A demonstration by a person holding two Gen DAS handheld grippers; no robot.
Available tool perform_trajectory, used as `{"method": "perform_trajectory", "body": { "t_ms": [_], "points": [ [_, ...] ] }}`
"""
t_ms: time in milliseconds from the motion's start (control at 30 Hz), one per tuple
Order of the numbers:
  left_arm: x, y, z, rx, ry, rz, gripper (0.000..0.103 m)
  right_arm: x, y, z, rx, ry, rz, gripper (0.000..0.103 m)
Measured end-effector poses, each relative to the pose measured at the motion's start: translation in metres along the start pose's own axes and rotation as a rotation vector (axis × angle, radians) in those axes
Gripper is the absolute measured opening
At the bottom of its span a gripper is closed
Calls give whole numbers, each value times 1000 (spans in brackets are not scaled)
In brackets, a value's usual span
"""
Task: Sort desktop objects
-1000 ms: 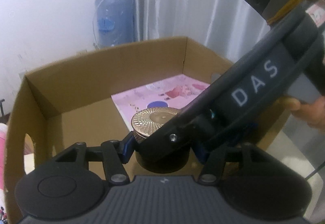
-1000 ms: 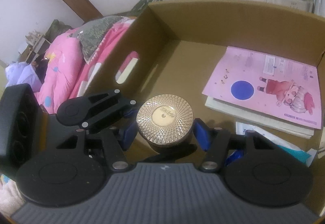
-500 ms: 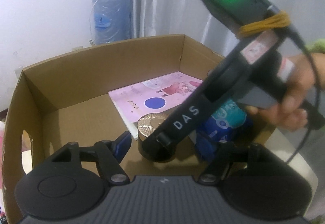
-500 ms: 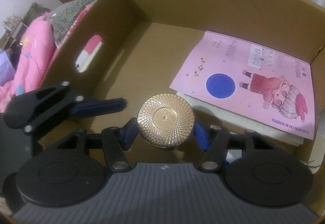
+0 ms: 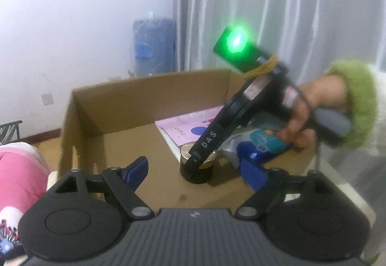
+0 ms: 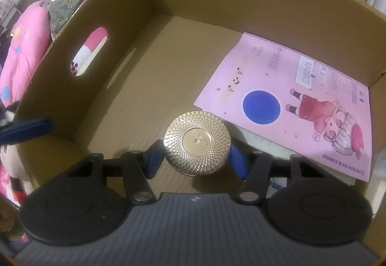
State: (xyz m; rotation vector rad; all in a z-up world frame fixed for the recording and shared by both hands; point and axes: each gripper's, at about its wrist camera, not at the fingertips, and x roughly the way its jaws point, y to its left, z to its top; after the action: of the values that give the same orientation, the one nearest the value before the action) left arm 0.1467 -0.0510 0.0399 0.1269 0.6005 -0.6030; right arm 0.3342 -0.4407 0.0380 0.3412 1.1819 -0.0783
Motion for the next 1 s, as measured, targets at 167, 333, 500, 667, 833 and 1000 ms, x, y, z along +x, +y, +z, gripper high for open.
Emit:
{"method": "perform_trajectory", "body": {
  "t_ms": [167,333,500,667,833,1000],
  "points": [
    [-41,-8,-23,-51,-65,-14,93,2,3,-2,-17,12,-11,59],
    [-56,-15,-48,-85,-72,15,93,2,9,-1,-34,20,-40,65],
    [-53,-14,-70,-104,-33,56,93,-3,10,-3,-28,9,-65,72],
    [-47,-15,-88,-121,17,71,93,-23,14,-14,-32,-52,-80,72],
    [-43,-19,-95,-110,35,70,93,-78,28,-45,-68,-264,-45,73],
    [-39,-23,-99,-104,42,56,93,-137,46,-98,-100,-407,84,73]
  ]
}}
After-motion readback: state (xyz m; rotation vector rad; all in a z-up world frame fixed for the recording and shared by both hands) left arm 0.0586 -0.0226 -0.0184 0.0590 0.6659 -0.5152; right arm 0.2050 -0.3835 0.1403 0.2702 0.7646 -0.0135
